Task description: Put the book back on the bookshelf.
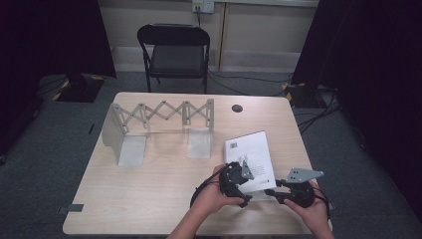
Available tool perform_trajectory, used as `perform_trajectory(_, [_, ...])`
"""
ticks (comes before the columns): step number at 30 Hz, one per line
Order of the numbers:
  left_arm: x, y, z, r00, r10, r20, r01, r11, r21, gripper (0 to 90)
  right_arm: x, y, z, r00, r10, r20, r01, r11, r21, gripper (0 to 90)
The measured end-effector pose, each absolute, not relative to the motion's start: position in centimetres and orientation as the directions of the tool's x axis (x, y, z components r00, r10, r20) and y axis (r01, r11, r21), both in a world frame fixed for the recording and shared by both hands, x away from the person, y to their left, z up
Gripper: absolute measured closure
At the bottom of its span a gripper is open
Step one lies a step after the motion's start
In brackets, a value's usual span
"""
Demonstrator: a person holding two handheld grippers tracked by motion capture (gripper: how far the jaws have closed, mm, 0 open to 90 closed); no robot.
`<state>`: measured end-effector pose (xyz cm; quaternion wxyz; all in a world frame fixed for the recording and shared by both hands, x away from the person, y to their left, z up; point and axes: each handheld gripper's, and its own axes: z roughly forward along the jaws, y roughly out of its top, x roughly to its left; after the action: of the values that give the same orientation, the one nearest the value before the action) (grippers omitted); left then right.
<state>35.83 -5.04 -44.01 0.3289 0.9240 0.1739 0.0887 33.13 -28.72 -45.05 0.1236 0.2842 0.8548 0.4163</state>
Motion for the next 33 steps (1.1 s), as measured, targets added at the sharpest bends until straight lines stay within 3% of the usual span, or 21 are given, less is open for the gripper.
perform_trajectory(11, [35.7, -5.6, -44.3, 0.924, 0.370, 0.094, 0.235, -0.745, 0.624, 8.1, 33.1, -28.7, -45.0, -0.808, 0.589, 0.027, 0.384, 0.491, 0.782, 61.4])
perform_trajectory(18, [36.0, -5.3, -44.2, 0.913, 0.394, 0.101, 0.242, -0.726, 0.644, 15.2, 33.1, -28.7, -45.1, -0.808, 0.589, 0.026, 0.382, 0.491, 0.783, 61.6])
perform_trajectory(23, [36.2, -5.5, -44.2, 0.915, 0.391, 0.096, 0.240, -0.722, 0.648, 15.4, 33.2, -28.7, -45.1, -0.808, 0.589, 0.028, 0.383, 0.488, 0.784, 61.6])
perform_trajectory(29, [36.2, -6.0, -44.2, 0.913, 0.393, 0.106, 0.234, -0.720, 0.654, 13.3, 33.1, -28.7, -45.0, -0.806, 0.591, 0.029, 0.386, 0.487, 0.783, 61.7])
perform_trajectory(33, [36.2, -6.5, -44.5, 0.912, 0.387, 0.138, 0.214, -0.735, 0.643, 7.4, 33.1, -28.7, -45.0, -0.805, 0.592, 0.031, 0.387, 0.486, 0.784, 61.8])
